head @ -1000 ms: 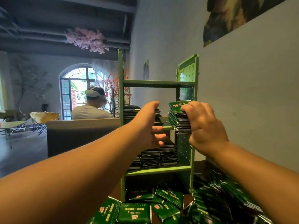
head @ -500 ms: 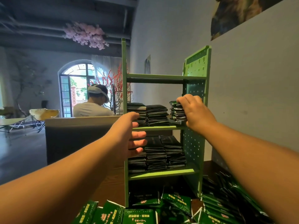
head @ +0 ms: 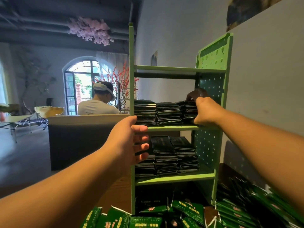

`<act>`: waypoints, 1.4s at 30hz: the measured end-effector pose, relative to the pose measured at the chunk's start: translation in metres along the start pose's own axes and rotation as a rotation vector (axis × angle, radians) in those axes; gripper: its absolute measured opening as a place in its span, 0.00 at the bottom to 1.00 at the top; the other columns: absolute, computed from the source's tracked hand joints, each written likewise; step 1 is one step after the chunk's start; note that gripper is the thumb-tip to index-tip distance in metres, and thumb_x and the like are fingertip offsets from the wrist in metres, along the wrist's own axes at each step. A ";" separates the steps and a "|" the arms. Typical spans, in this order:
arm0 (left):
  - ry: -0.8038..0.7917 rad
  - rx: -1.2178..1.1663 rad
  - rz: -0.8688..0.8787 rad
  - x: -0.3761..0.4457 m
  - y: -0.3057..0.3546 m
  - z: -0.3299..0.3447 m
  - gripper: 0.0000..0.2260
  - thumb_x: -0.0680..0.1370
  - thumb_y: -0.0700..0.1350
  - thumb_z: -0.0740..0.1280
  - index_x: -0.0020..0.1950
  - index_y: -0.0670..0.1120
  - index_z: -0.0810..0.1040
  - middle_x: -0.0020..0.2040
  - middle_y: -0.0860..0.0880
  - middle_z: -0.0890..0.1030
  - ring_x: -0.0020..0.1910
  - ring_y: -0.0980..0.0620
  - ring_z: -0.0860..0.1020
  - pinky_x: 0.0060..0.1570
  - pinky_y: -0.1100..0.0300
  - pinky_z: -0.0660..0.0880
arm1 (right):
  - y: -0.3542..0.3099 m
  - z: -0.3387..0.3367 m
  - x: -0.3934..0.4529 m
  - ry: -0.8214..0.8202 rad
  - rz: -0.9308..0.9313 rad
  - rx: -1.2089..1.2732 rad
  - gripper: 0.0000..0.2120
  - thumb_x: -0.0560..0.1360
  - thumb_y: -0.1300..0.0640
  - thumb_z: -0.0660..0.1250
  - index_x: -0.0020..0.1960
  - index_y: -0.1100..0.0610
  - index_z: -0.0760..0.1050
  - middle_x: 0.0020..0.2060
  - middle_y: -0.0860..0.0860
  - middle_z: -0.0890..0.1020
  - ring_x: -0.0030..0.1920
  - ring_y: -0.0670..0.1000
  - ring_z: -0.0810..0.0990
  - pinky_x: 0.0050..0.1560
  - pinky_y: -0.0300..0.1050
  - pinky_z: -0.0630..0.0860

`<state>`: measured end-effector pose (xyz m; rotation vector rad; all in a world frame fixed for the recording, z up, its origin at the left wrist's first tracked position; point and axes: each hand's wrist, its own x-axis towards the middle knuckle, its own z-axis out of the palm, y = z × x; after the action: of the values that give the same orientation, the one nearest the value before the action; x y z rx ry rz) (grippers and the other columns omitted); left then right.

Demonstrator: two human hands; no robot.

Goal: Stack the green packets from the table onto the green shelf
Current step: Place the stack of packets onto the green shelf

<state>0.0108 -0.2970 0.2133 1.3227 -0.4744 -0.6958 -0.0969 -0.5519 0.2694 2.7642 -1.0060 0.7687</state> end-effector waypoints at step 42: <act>-0.162 1.855 1.335 0.050 -0.034 0.084 0.30 0.80 0.52 0.62 0.81 0.47 0.61 0.77 0.45 0.66 0.75 0.44 0.63 0.68 0.45 0.68 | -0.031 -0.048 0.023 -0.105 0.299 0.481 0.21 0.87 0.59 0.53 0.77 0.67 0.59 0.73 0.64 0.68 0.72 0.62 0.68 0.68 0.48 0.66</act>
<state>-0.0167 -0.3950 0.1933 1.9861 -2.1322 1.1445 -0.0826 -0.5283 0.3250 3.1162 -1.4467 1.0332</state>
